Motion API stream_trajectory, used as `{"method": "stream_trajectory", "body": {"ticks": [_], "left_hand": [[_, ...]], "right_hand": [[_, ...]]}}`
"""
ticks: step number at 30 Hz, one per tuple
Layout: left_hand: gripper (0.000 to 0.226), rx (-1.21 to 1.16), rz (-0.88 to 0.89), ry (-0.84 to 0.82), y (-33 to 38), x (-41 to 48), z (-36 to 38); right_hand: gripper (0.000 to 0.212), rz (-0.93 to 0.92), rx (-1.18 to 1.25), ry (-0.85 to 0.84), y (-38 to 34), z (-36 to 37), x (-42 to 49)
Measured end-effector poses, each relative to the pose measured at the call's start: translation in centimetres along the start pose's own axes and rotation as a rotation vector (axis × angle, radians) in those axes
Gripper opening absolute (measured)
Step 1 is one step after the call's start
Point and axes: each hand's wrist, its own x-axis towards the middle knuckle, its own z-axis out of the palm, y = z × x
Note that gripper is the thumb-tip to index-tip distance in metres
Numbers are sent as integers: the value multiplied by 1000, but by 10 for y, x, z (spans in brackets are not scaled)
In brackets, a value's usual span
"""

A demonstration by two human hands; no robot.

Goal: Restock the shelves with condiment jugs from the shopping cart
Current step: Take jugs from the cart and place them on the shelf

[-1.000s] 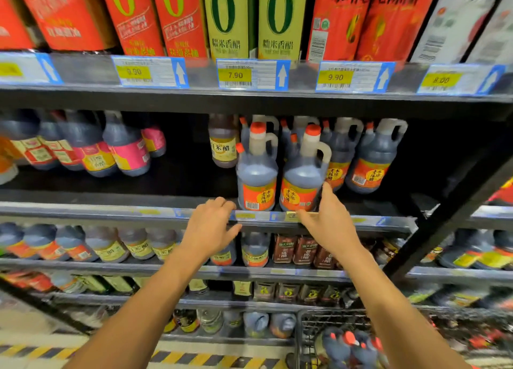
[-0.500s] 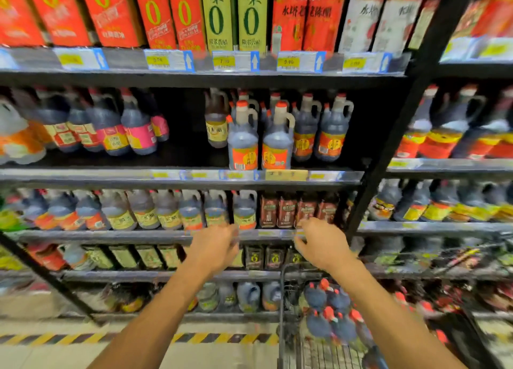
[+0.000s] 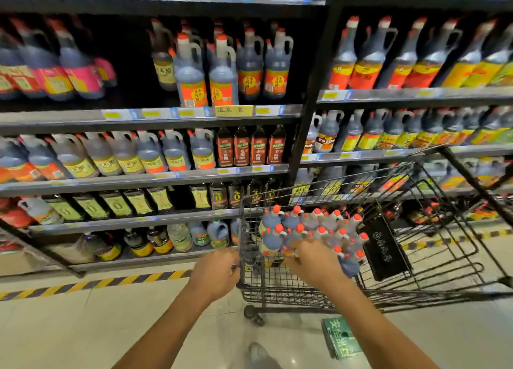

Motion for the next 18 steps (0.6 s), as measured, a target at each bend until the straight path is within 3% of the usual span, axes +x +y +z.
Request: {"method": "stream_trajectory", "body": {"ticks": [9, 18], "left_hand": [[19, 69, 137, -123, 91, 52, 46], [27, 85, 114, -212, 197, 155, 94]], "right_hand": [[29, 177, 61, -22, 118, 24, -35], [36, 208, 105, -144, 258, 37, 1]]}}
